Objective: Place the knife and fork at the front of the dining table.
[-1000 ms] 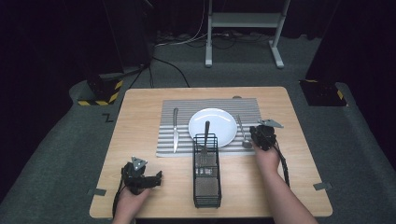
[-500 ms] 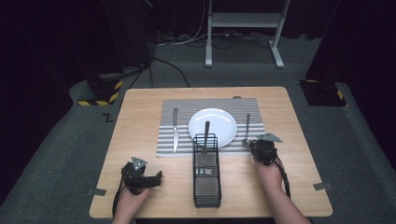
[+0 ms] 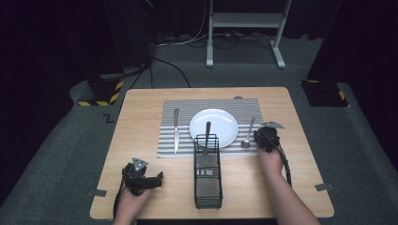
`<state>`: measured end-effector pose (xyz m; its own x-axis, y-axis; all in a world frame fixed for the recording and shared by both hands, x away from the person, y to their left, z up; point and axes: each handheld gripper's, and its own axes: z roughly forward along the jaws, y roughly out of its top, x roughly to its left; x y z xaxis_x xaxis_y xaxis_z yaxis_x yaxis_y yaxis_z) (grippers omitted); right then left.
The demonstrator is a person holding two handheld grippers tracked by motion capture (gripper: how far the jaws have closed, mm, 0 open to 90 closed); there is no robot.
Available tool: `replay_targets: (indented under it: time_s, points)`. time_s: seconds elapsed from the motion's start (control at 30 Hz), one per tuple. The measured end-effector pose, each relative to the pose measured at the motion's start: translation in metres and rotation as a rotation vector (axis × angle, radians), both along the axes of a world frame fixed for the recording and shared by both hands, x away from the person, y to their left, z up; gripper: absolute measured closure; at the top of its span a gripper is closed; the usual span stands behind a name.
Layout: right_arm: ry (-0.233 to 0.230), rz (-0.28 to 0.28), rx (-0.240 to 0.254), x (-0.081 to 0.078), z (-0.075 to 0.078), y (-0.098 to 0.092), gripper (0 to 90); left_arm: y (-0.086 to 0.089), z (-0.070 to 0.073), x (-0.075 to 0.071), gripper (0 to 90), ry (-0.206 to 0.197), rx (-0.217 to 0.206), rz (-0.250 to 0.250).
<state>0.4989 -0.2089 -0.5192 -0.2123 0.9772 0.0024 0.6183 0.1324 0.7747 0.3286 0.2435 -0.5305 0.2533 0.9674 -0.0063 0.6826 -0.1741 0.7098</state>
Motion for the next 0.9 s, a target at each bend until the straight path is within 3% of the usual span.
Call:
replay_targets:
  time_s: [0.17,0.27,0.6,0.7,0.8,0.9]
  points:
    - [0.028,-0.029,-0.025,0.030,0.000,0.003,82.4,0.000,0.000,0.000,0.5,0.000,-0.001,-0.002]
    - [0.031,-0.024,-0.034,0.038,0.001,0.009,83.5,0.000,0.000,0.000,0.5,0.000,-0.002,-0.003]
    - [0.005,0.048,-0.093,0.042,-0.001,0.036,84.1,0.001,0.000,0.000,0.5,0.001,-0.004,-0.007]
    - [0.011,0.043,-0.071,0.042,0.001,0.033,83.1,0.001,0.000,0.000,0.5,0.001,-0.003,-0.008]
    - [0.009,0.045,-0.087,0.041,0.002,0.032,83.2,0.001,0.000,0.000,0.5,0.000,-0.002,-0.006]
    - [0.025,0.058,-0.061,0.042,0.000,0.032,84.4,0.001,0.000,0.000,0.5,-0.001,-0.003,-0.007]
